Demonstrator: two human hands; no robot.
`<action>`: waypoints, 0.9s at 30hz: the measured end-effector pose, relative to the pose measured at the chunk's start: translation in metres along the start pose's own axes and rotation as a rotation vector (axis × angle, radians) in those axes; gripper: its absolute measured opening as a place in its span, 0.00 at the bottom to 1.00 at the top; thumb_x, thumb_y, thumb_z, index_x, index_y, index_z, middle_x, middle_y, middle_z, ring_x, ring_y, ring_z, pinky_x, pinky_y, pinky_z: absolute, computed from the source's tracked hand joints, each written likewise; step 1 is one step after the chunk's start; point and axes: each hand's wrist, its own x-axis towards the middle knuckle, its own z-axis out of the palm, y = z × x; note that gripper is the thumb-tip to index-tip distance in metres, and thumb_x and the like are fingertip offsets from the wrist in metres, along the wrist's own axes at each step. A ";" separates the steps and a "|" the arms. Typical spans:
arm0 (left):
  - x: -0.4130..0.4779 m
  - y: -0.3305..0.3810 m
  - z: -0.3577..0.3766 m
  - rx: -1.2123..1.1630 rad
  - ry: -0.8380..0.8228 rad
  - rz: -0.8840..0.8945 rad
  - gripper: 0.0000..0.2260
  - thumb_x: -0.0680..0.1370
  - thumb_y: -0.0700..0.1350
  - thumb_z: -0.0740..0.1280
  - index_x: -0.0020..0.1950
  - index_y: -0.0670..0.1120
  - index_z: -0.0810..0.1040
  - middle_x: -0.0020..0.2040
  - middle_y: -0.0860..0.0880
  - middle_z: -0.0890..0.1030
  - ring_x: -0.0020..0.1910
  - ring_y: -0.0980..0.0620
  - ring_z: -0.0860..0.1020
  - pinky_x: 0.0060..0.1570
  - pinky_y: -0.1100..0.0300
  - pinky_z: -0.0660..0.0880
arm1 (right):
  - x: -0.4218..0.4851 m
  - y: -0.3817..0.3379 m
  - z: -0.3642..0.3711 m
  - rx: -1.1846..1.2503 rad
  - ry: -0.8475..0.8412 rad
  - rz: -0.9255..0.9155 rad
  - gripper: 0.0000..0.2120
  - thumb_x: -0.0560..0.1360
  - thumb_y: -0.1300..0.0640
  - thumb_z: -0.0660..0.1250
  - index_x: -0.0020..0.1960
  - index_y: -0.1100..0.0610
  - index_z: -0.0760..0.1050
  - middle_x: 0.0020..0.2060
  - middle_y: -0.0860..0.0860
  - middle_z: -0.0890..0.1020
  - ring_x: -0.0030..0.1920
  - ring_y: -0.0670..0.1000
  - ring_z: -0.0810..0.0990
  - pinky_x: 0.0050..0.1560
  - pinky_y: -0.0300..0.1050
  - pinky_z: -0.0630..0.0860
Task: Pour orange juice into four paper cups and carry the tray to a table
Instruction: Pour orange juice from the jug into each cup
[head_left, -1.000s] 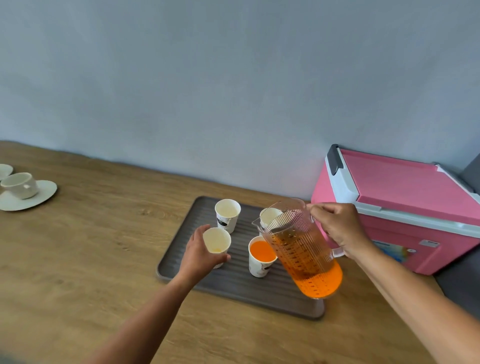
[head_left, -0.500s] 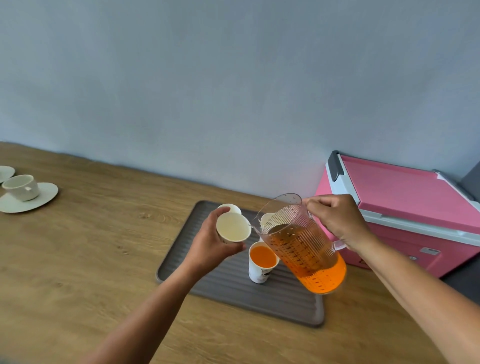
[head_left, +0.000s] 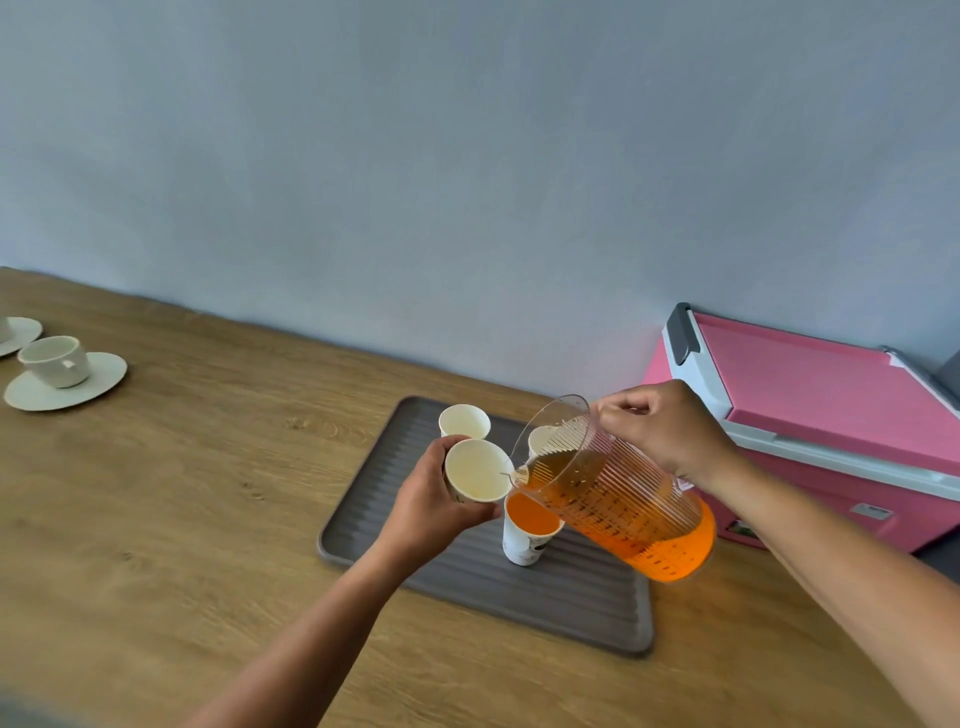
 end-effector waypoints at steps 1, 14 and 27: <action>0.000 -0.001 0.000 -0.001 0.000 -0.003 0.35 0.63 0.46 0.81 0.64 0.56 0.68 0.55 0.61 0.76 0.53 0.62 0.75 0.47 0.73 0.70 | 0.000 -0.001 0.000 -0.004 -0.012 -0.003 0.08 0.73 0.52 0.70 0.43 0.54 0.86 0.38 0.44 0.86 0.46 0.44 0.83 0.51 0.48 0.80; -0.002 -0.001 -0.001 0.011 0.001 0.000 0.35 0.63 0.47 0.81 0.65 0.55 0.69 0.54 0.61 0.76 0.52 0.64 0.75 0.48 0.69 0.72 | 0.007 -0.003 0.001 -0.055 -0.069 -0.001 0.11 0.70 0.43 0.68 0.44 0.48 0.85 0.42 0.39 0.84 0.49 0.43 0.83 0.55 0.50 0.80; 0.000 -0.004 0.000 0.027 -0.005 0.004 0.36 0.63 0.48 0.81 0.66 0.54 0.68 0.57 0.58 0.76 0.55 0.59 0.76 0.48 0.69 0.71 | 0.013 0.001 0.003 -0.081 -0.090 0.006 0.14 0.70 0.42 0.68 0.48 0.49 0.85 0.49 0.44 0.86 0.51 0.44 0.83 0.56 0.51 0.80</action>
